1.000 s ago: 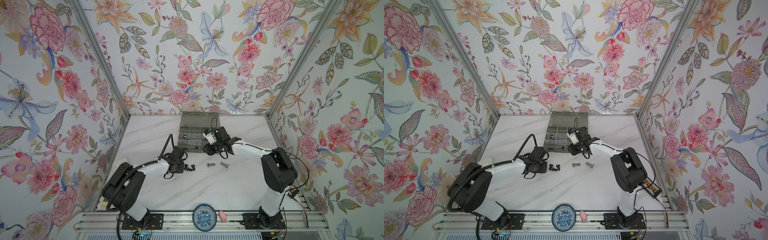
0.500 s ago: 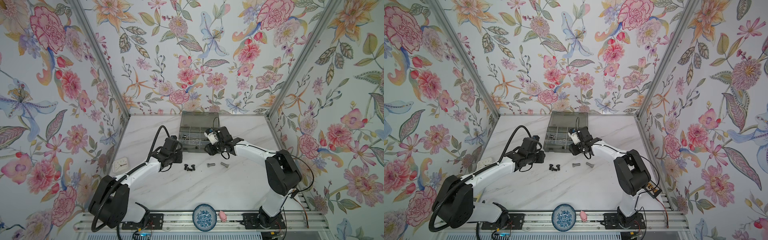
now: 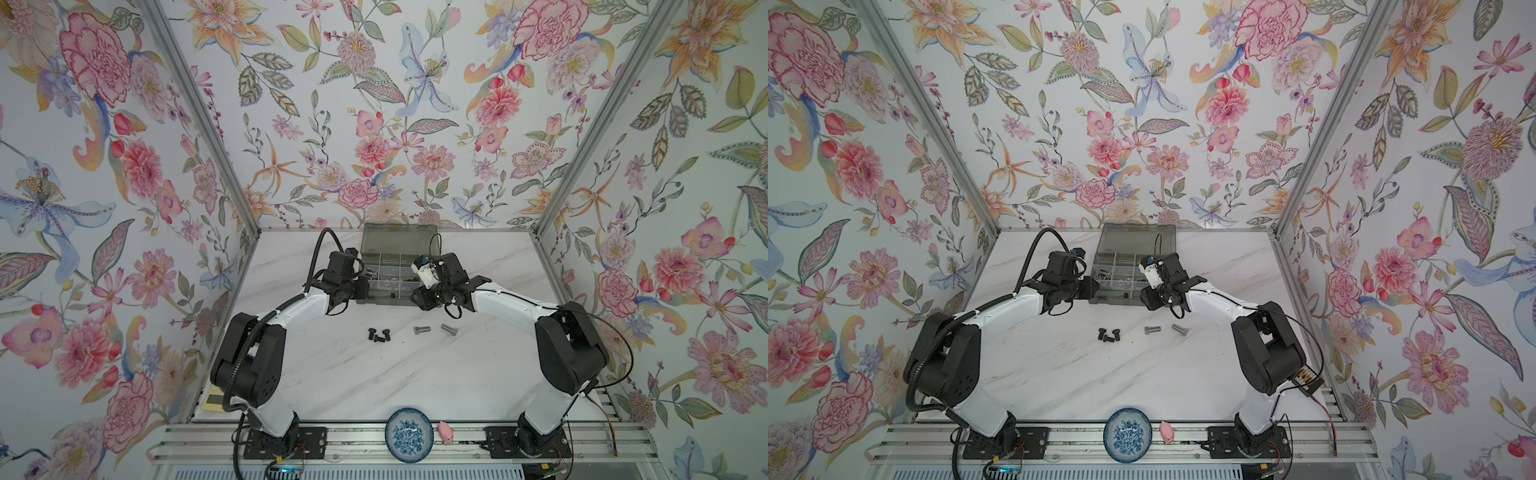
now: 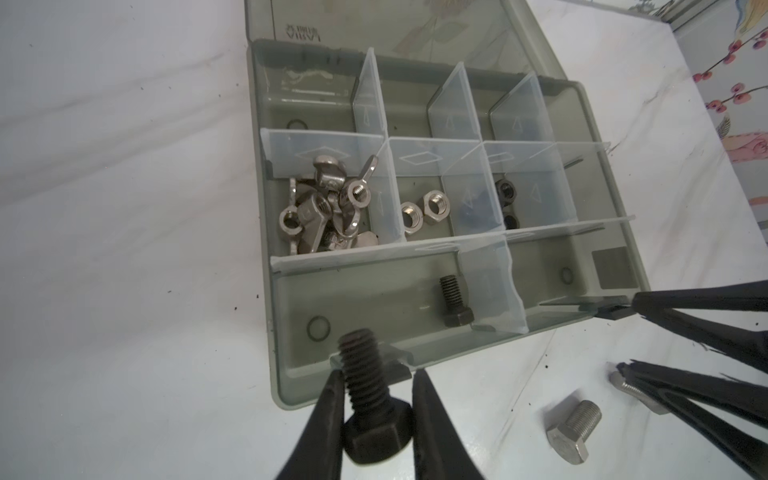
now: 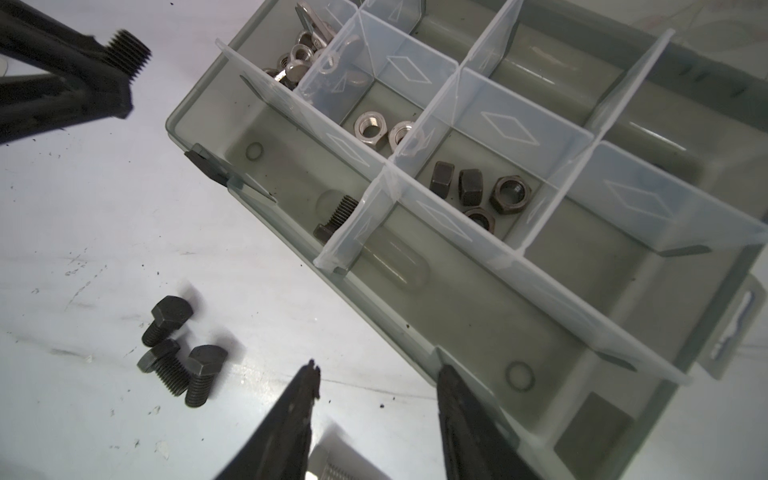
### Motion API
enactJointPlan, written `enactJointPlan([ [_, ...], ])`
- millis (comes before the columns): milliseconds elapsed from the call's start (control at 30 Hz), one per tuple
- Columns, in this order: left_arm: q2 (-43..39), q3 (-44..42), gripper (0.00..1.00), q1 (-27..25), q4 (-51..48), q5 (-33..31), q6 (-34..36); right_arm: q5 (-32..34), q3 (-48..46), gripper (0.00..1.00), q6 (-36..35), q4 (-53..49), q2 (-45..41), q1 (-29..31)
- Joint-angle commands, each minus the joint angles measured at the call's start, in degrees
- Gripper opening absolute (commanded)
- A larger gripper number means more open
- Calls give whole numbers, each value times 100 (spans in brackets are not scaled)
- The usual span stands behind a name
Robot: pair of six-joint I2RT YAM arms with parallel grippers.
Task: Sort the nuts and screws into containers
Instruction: 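Lift the black bolt with the left gripper and carry it over the box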
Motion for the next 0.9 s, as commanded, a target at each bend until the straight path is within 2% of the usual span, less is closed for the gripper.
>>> enactJointPlan([
  [0,121,236,0,47,128,308,161,81,-130,50,105,35,-205,-37],
  [867,857,488,0,262,338,289,166,54,-206,50,221,35,-205,-35],
])
